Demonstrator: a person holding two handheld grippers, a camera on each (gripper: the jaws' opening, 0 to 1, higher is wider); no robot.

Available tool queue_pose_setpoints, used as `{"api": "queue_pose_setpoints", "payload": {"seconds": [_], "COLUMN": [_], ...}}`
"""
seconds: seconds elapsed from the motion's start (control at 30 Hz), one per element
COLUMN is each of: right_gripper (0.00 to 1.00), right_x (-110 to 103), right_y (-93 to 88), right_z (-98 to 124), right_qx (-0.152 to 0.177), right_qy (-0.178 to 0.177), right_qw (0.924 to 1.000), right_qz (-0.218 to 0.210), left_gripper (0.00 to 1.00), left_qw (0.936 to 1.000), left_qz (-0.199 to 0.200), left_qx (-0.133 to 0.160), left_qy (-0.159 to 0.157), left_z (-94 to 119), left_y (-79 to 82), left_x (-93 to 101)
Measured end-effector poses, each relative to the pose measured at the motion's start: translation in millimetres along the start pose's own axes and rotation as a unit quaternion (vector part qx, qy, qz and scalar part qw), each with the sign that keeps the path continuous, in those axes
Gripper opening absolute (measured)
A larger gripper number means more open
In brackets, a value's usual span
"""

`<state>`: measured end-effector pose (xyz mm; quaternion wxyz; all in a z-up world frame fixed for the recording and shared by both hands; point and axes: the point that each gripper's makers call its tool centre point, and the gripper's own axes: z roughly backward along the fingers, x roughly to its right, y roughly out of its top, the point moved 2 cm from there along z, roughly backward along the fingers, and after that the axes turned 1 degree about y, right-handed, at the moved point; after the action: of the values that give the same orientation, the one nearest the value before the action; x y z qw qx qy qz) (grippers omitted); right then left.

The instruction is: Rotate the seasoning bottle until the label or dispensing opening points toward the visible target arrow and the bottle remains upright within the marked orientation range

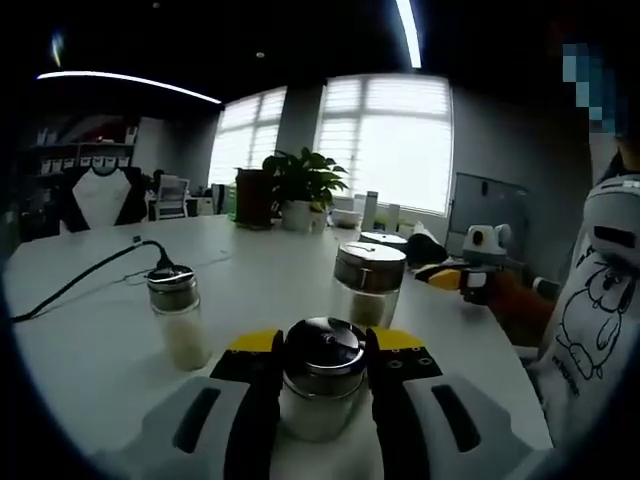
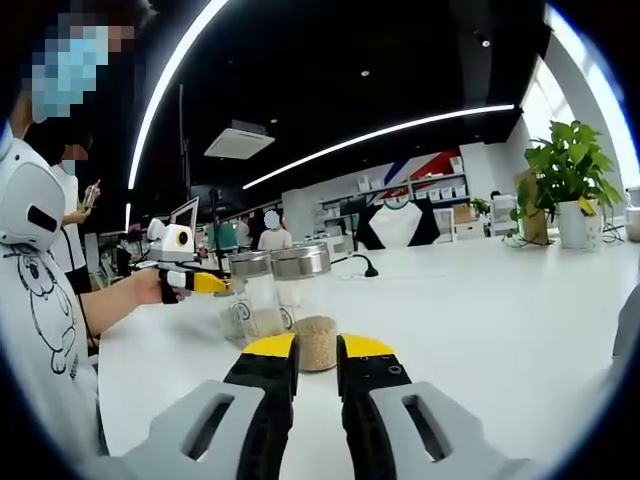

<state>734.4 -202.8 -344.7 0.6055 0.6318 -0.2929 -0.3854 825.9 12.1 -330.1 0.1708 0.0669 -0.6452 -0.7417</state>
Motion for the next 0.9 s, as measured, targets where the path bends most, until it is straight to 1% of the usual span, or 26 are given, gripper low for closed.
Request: {"api": "queue_pose_setpoints", "payload": {"seconds": [0.07,0.1,0.13,0.17,0.23,0.27,0.3,0.33,0.43,0.5,0.53,0.57,0.63,0.67,0.73,0.83,0.87,0.9], "right_gripper": [0.12,0.12,0.12,0.12,0.12,0.12,0.12,0.12,0.12,0.12,0.12,0.12,0.12,0.12,0.12,0.12,0.12,0.12], "right_x": [-0.4,-0.6,-1.1,-1.3,-1.8,-1.9,-1.9,-1.7,-1.4,-0.9,-0.3,0.2,0.8,1.0,0.6,0.8,1.3,1.8], "right_y": [0.2,0.4,0.7,1.0,1.8,2.1,2.2,2.3,2.8,3.2,3.2,3.1,3.0,3.0,3.4,2.7,2.0,1.5], "right_z": [0.1,0.2,0.3,0.4,0.8,1.0,1.1,1.2,1.8,2.2,2.3,2.2,1.7,1.2,0.1,-0.7,-0.8,-0.8], "right_qx": [0.000,0.000,0.000,0.000,0.000,0.000,0.000,0.000,0.001,0.002,0.002,0.002,0.002,0.002,0.003,0.003,0.003,0.003], "right_qy": [0.001,0.001,0.001,0.002,0.003,0.004,0.004,0.004,0.004,0.004,0.003,0.003,0.004,0.004,0.006,0.007,0.007,0.006], "right_qw": [1.0000,1.0000,1.0000,1.0000,1.0000,1.0000,1.0000,1.0000,1.0000,1.0000,1.0000,1.0000,1.0000,1.0000,1.0000,1.0000,1.0000,1.0000], "right_qz": [0.000,0.001,0.001,0.002,0.003,0.004,0.004,0.004,0.005,0.004,0.004,0.003,0.003,0.003,0.003,0.003,0.002,0.000], "left_gripper": [0.34,0.34,0.34,0.34,0.34,0.34,0.34,0.35,0.35,0.35,0.36,0.40,0.45,0.45,0.44,0.45,0.45,0.45], "left_qw": [0.9999,0.9997,0.9995,0.9988,0.9960,0.9952,0.9935,0.9925,0.9920,0.9933,0.9938,0.9946,0.9966,0.9967,0.9969,0.9979,0.9980,0.9979], "left_qz": [0.002,-0.002,-0.009,-0.008,-0.023,-0.022,-0.016,-0.022,-0.021,-0.032,-0.039,-0.033,0.005,0.018,0.023,0.026,0.030,0.029], "left_qx": [0.004,0.001,0.001,-0.003,-0.011,-0.013,-0.017,-0.018,-0.029,-0.033,-0.027,-0.019,0.010,0.028,0.047,0.054,0.057,0.057], "left_qy": [-0.012,-0.026,-0.031,-0.048,-0.085,-0.094,-0.111,-0.119,-0.121,-0.106,-0.101,-0.097,-0.081,-0.074,-0.058,-0.025,-0.002,0.004], "left_z": [-0.1,-0.1,-0.1,-0.4,0.6,1.0,1.8,1.7,0.5,-0.6,-0.9,-1.2,-1.7,-0.4,1.8,3.0,3.3,3.4], "left_y": [0.2,-0.3,0.2,-0.6,-1.4,-2.0,-2.2,-1.7,-0.3,0.3,1.8,3.4,11.2,15.6,19.9,21.5,22.0,22.3], "left_x": [-3.0,-2.7,-3.8,-2.7,0.3,1.4,2.3,1.7,0.6,2.0,1.8,2.3,0.0,-0.6,-1.0,-2.5,-4.8,-5.2]}}
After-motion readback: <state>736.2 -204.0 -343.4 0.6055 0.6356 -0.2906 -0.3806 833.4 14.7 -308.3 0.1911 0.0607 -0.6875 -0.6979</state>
